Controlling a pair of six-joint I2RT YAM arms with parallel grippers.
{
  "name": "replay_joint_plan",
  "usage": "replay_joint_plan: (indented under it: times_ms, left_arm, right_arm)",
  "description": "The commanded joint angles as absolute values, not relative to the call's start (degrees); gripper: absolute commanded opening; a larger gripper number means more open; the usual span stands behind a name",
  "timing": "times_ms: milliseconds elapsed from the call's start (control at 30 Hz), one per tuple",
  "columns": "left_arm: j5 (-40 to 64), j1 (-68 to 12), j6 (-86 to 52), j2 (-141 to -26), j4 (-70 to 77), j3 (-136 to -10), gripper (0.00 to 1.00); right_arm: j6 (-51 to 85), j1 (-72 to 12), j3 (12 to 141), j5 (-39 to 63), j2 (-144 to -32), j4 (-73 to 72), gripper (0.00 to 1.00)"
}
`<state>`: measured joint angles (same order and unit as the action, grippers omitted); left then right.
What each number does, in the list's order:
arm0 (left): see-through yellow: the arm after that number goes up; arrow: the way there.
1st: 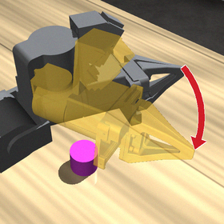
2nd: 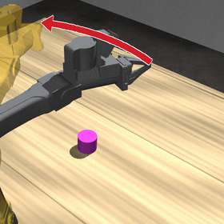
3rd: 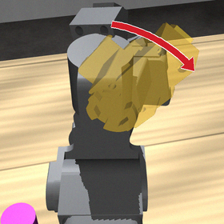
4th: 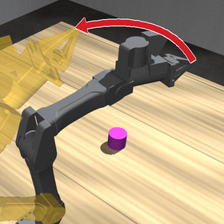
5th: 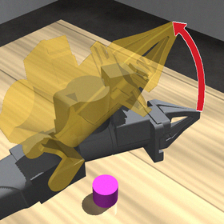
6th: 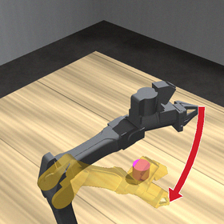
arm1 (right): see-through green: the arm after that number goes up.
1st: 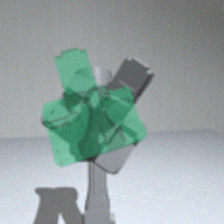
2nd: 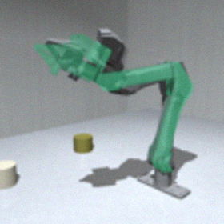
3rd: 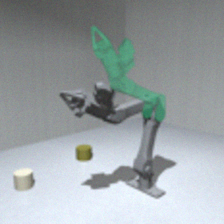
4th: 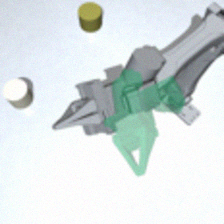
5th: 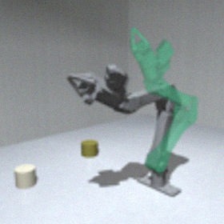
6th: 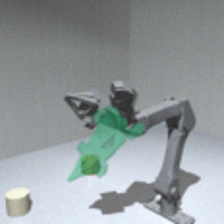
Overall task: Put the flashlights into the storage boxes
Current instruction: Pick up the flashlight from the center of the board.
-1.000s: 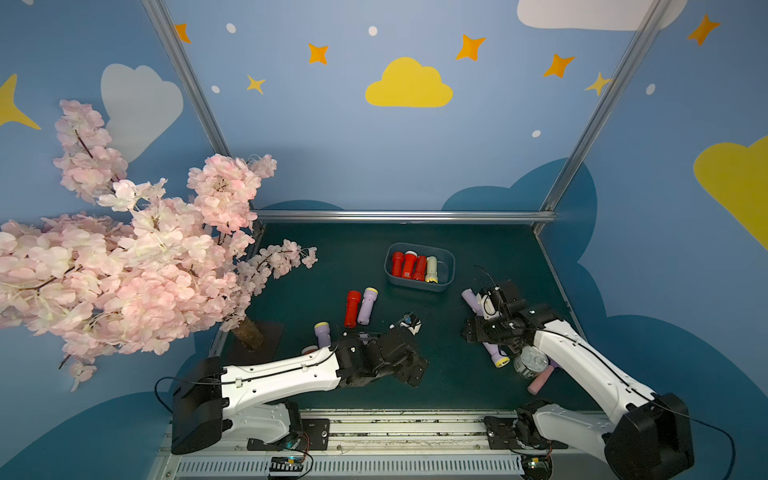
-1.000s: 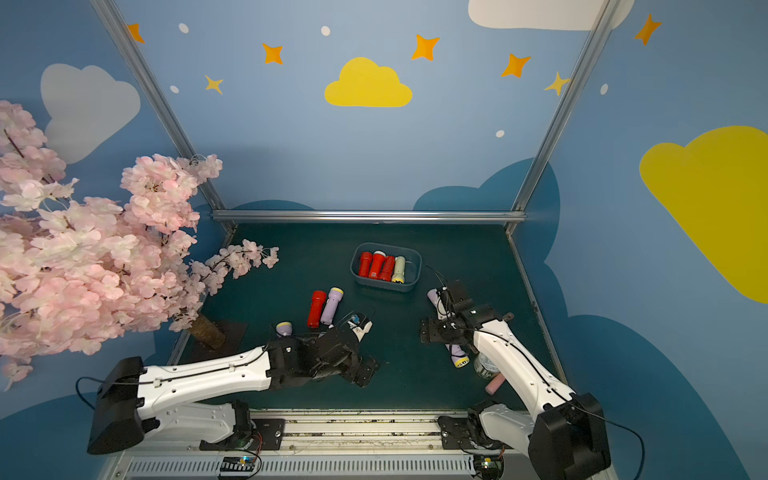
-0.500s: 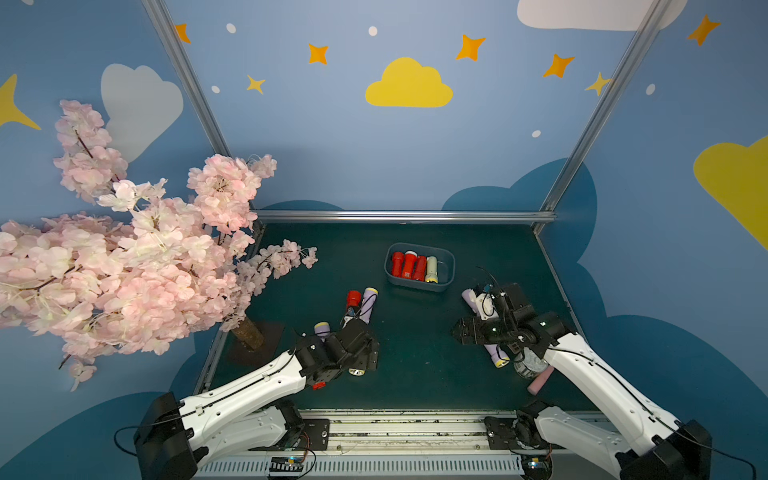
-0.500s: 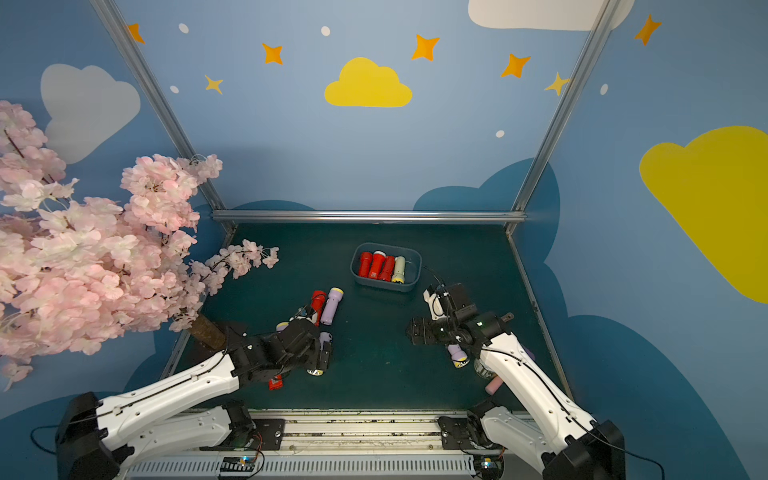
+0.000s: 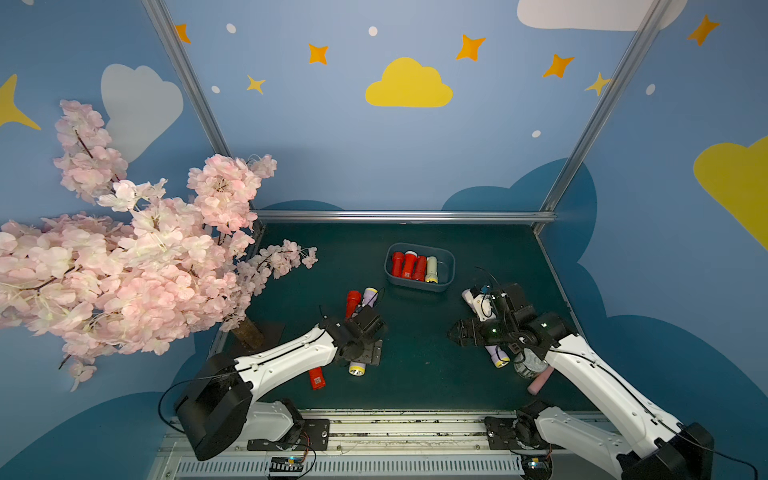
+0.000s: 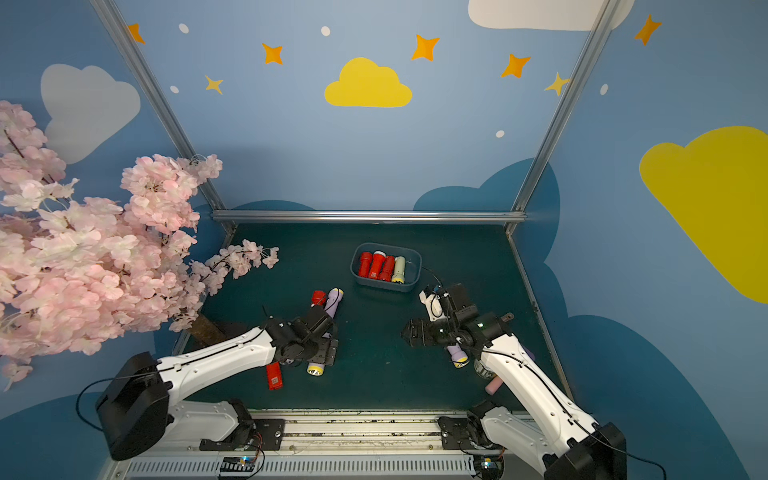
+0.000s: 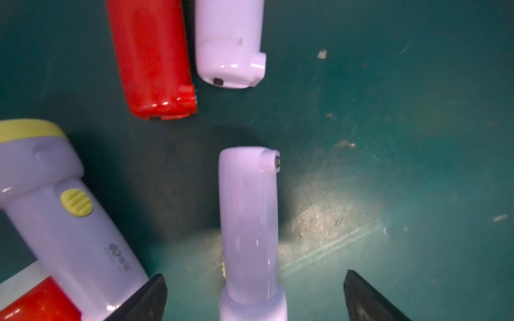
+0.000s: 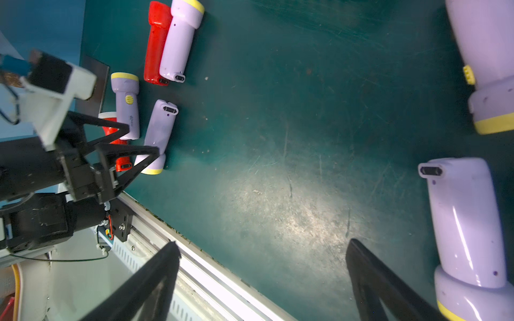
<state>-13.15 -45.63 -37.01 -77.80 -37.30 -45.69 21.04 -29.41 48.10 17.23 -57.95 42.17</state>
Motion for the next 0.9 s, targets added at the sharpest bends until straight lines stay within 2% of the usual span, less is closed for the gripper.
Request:
replay_joint_plan:
  times_ms: [0, 133, 267, 400, 500, 533, 767, 867]
  left_arm:
    - [-12.64, -45.19, -35.22, -80.11, -37.44, -47.96, 0.99]
    - [-11.88, -43.44, -33.31, -82.04, -35.47, -48.37, 0.99]
    - [-9.45, -41.00, -31.15, -83.71, -32.90, -47.59, 0.95]
    - [-8.39, -40.10, -30.02, -85.78, -31.38, -47.86, 0.83]
    - [-8.69, -39.82, -29.88, -87.90, -32.38, -49.06, 0.62]
    - [-8.55, -39.81, -29.84, -88.38, -32.54, -49.20, 0.60]
    - [-7.99, -39.46, -29.58, -89.61, -31.84, -49.03, 0.68]
    - [-8.04, -39.03, -28.96, -90.02, -31.51, -49.34, 0.66]
  right_arm:
    - [21.01, -29.68, 48.21, 18.11, -57.15, 41.47, 0.93]
    - [21.09, -29.65, 47.42, 18.87, -57.70, 40.49, 0.93]
    - [20.92, -29.65, 47.09, 19.34, -58.42, 39.82, 0.93]
    - [20.99, -29.69, 47.20, 20.02, -58.88, 39.56, 0.93]
    - [22.06, -29.83, 47.02, 23.24, -58.82, 38.49, 0.93]
    - [22.60, -29.99, 46.83, 24.21, -58.73, 37.97, 0.94]
    - [24.26, -31.90, 46.10, 24.66, -58.61, 36.83, 0.94]
    - [24.45, -32.32, 46.07, 24.43, -59.22, 36.58, 0.94]
